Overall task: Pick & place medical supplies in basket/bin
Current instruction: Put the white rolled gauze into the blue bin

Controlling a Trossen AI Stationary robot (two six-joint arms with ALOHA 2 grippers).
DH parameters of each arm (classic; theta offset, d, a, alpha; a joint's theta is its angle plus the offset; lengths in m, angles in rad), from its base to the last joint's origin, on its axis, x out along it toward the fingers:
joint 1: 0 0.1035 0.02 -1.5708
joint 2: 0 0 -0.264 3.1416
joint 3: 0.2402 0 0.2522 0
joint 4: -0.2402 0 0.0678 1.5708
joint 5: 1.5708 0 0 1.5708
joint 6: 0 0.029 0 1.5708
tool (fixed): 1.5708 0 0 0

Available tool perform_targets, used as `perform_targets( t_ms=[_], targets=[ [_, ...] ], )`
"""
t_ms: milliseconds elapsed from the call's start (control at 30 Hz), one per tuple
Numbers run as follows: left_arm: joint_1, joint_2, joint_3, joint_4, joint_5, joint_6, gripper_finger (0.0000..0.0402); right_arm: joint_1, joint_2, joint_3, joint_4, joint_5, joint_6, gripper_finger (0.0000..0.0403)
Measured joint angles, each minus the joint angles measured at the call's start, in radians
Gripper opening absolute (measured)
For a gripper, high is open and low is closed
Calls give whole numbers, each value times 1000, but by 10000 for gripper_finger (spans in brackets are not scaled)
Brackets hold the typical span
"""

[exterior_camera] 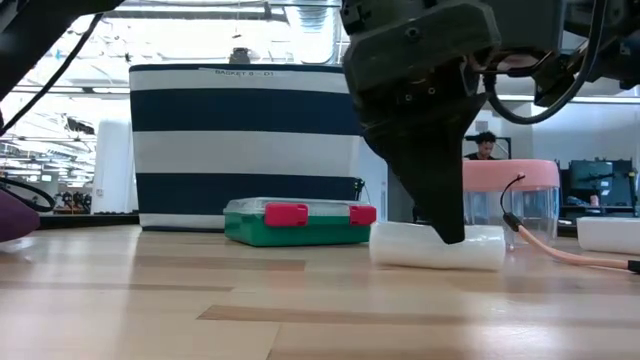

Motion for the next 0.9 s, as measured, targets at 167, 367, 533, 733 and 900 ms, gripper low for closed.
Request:
perform_targets(
  t_ms=[167, 367, 533, 733, 900],
  targets=[
    [10, 0, 0, -6, -14, -12, 162, 0, 0, 0, 0, 0, 0, 260],
    [18, 9, 1, -3, -14, -15, 162, 0, 0, 0, 0, 0, 0, 260],
    [22, 11, -54, 20, 19, -17, 162, 0, 0, 0, 2, 0, 0, 260],
    [21, 9, -58, 21, 11, -31, 157, 0, 0, 0, 3, 0, 0, 260],
    [25, 13, -37, 11, 52, -11, 99, 0, 0, 0, 3, 0, 0, 260]
  ],
)
